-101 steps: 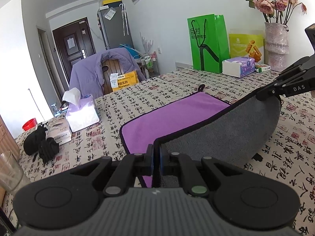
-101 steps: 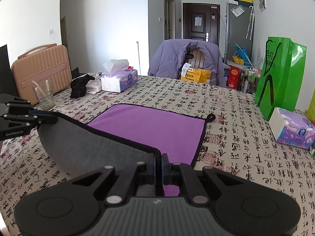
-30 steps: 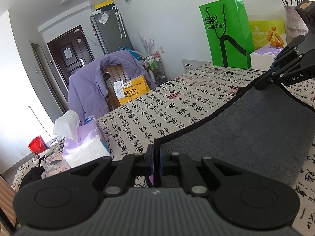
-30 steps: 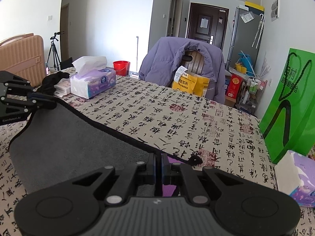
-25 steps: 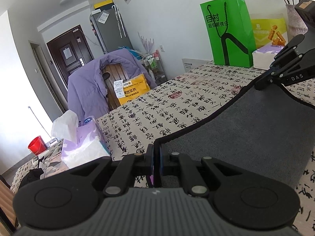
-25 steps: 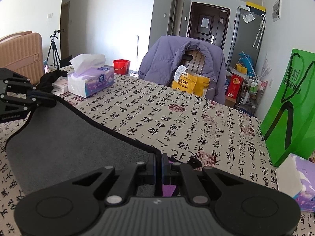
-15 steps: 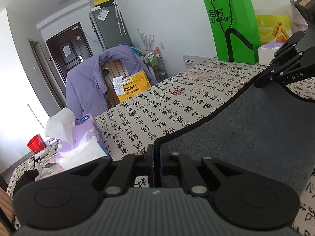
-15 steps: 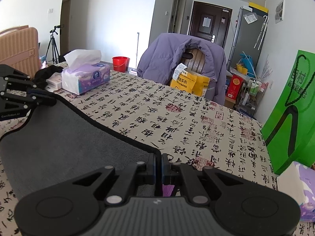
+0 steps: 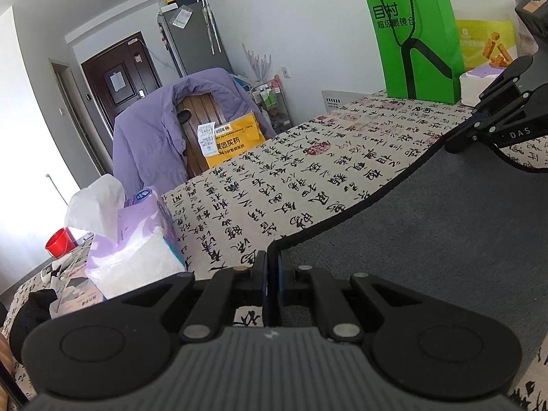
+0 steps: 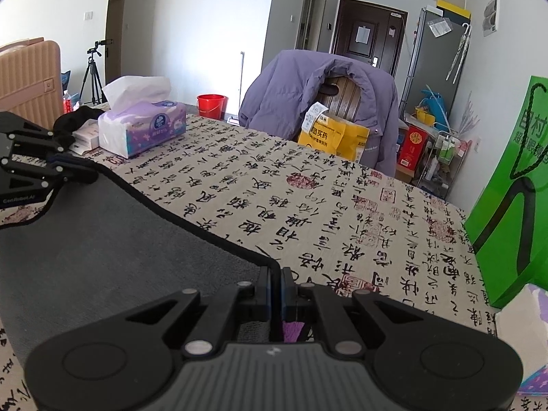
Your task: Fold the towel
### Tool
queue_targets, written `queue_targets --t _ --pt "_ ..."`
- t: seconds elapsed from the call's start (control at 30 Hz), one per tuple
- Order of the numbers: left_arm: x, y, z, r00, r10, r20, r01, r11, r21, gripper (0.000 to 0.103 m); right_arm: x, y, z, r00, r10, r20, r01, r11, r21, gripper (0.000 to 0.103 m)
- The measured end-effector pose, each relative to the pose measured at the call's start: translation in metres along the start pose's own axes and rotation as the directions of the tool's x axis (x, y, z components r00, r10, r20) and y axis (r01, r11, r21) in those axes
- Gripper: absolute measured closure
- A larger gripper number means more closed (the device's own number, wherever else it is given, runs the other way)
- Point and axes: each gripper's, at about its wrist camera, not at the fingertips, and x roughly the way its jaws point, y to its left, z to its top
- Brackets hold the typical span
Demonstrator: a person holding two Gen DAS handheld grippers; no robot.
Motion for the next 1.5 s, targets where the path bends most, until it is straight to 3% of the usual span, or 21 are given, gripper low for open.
queue_targets --t 0.27,0.33,0.4,0.43,0.47,0.57,0.63,1.23,1.37,1.5 --pt "0.009 0.003 -0.004 1.0 -0.003 -0.02 0.003 1.0 -0.029 0.093 0.006 0.0 -0.003 1.0 0.008 -0.002 -0.008 1.0 -0.005 0.097" --pt "0.01 0.006 -0.005 1.0 -0.003 -0.026 0.002 0.999 -0.047 0.079 0.006 0.0 -0.004 1.0 0.007 -0.002 -0.007 1.0 -0.003 0.091" --pt "0.007 0.008 -0.007 1.0 0.01 -0.009 -0.011 0.998 -0.067 0.036 0.006 -0.002 -0.004 1.0 -0.001 -0.001 0.001 1.0 0.004 0.082" --pt "0.004 0.009 -0.007 1.0 0.021 0.005 -0.02 0.997 -0.075 0.031 0.005 -0.003 -0.004 1.0 0.0 0.001 0.0 1.0 0.01 0.067" --pt "0.002 0.011 -0.007 1.0 0.025 0.016 -0.023 0.996 -0.081 0.025 0.003 -0.004 -0.005 1.0 0.004 0.008 -0.004 1.0 0.019 0.045" --pt "-0.003 0.016 -0.008 0.999 0.028 0.038 -0.023 0.992 -0.121 0.0 0.0 -0.006 -0.006 1.0 0.005 0.028 -0.006 0.999 0.036 0.005" --pt "-0.004 0.019 -0.008 0.999 0.028 0.044 -0.022 0.99 -0.143 0.0 -0.002 -0.008 -0.006 0.999 0.007 0.034 -0.008 0.999 0.047 0.0" --pt "-0.008 0.02 -0.003 0.998 0.03 0.05 -0.021 0.987 -0.161 0.0 -0.003 -0.007 -0.005 1.0 -0.001 0.023 -0.001 0.999 0.055 0.0" --pt "-0.018 0.025 0.001 0.995 0.081 0.057 -0.067 0.975 -0.212 0.0 -0.01 -0.005 0.0 1.0 -0.005 0.029 0.003 0.998 0.057 0.0" --pt "-0.033 0.033 0.004 0.995 0.073 0.061 -0.055 0.964 -0.259 0.0 -0.023 -0.002 0.0 0.999 -0.008 0.038 0.006 0.998 0.056 0.0"
